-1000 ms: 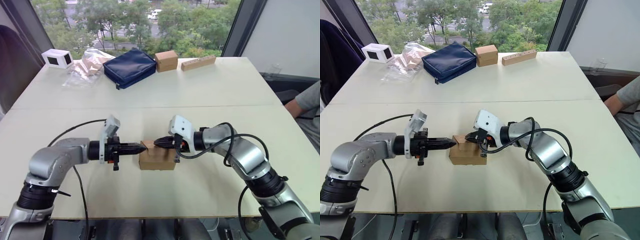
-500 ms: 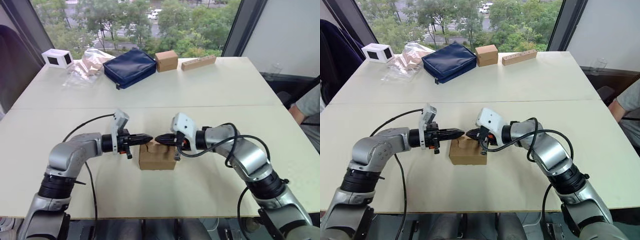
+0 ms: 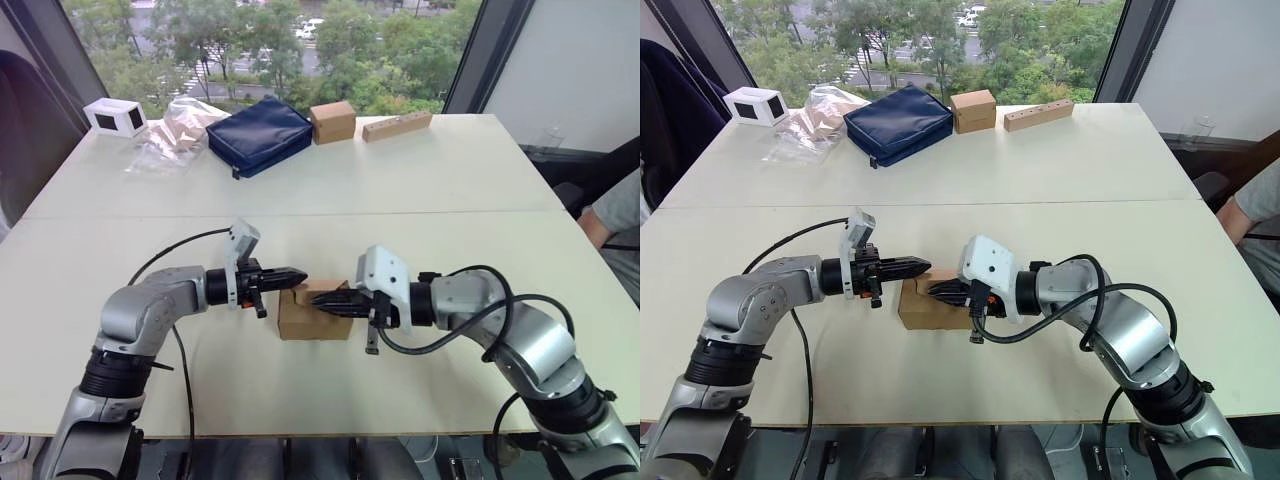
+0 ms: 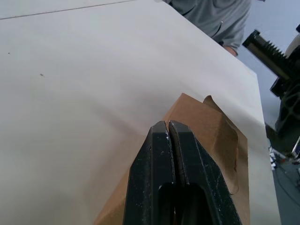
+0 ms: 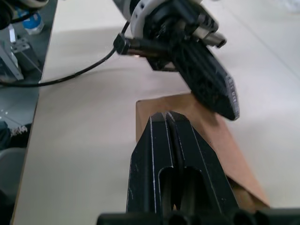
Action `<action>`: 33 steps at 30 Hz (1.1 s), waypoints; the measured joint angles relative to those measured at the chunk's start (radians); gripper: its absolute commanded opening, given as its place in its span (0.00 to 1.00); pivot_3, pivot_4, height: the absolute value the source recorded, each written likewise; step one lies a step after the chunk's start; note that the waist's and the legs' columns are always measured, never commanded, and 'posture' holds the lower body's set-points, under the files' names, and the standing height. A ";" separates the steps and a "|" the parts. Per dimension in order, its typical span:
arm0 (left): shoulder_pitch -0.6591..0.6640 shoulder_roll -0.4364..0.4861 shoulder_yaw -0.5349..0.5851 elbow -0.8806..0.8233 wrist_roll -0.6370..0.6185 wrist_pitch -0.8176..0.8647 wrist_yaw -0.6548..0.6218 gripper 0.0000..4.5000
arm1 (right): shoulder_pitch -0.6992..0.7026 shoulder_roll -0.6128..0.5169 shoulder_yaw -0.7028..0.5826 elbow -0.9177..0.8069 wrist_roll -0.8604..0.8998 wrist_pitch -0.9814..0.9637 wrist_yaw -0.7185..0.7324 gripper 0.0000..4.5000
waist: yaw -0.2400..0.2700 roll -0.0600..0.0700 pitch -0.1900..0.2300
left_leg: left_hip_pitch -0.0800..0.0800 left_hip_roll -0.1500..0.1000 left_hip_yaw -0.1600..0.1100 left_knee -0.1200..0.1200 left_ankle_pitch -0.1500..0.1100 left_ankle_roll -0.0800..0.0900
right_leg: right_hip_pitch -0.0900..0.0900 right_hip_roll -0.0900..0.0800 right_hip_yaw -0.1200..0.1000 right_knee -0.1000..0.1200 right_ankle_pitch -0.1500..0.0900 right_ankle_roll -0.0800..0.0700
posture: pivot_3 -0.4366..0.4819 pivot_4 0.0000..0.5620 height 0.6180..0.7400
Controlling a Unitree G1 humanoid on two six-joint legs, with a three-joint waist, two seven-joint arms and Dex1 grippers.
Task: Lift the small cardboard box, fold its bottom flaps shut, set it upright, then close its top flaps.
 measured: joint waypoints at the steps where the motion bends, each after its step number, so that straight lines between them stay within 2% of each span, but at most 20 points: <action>1: 0.000 0.000 0.000 0.000 -0.001 0.000 0.000 0.01 | 0.000 0.000 0.013 0.008 -0.012 -0.006 -0.002 0.00 | 0.000 0.000 0.000 | 0.000 0.000 0.000 0.000 0.000 0.000 | 0.000 0.000 0.000 0.000 0.000 0.000 | 0.48 0.27 1.00; 13: -0.001 0.000 0.002 -0.006 -0.015 0.019 0.003 0.01 | -0.003 0.000 0.087 0.115 -0.133 -0.099 -0.006 0.00 | 0.000 0.000 0.000 | 0.000 0.000 0.000 0.000 0.000 0.000 | 0.000 0.000 0.000 0.000 0.000 0.000 | 0.48 0.27 1.00; 23: 0.004 0.006 0.001 -0.030 -0.017 0.022 0.000 0.01 | -0.003 0.001 0.091 0.131 -0.157 -0.117 -0.010 0.00 | 0.001 0.000 0.000 | 0.000 0.000 0.000 0.000 0.000 0.000 | 0.000 0.000 0.000 0.000 0.000 0.000 | 0.48 0.27 1.00; 33: 0.003 0.050 -0.012 -0.043 0.009 0.010 -0.030 0.01 | -0.005 0.001 0.089 0.137 -0.155 -0.116 -0.002 0.00 | 0.001 0.000 0.000 | 0.000 0.000 0.000 0.000 0.000 0.000 | 0.000 0.000 0.000 0.000 0.000 0.000 | 0.48 0.27 1.00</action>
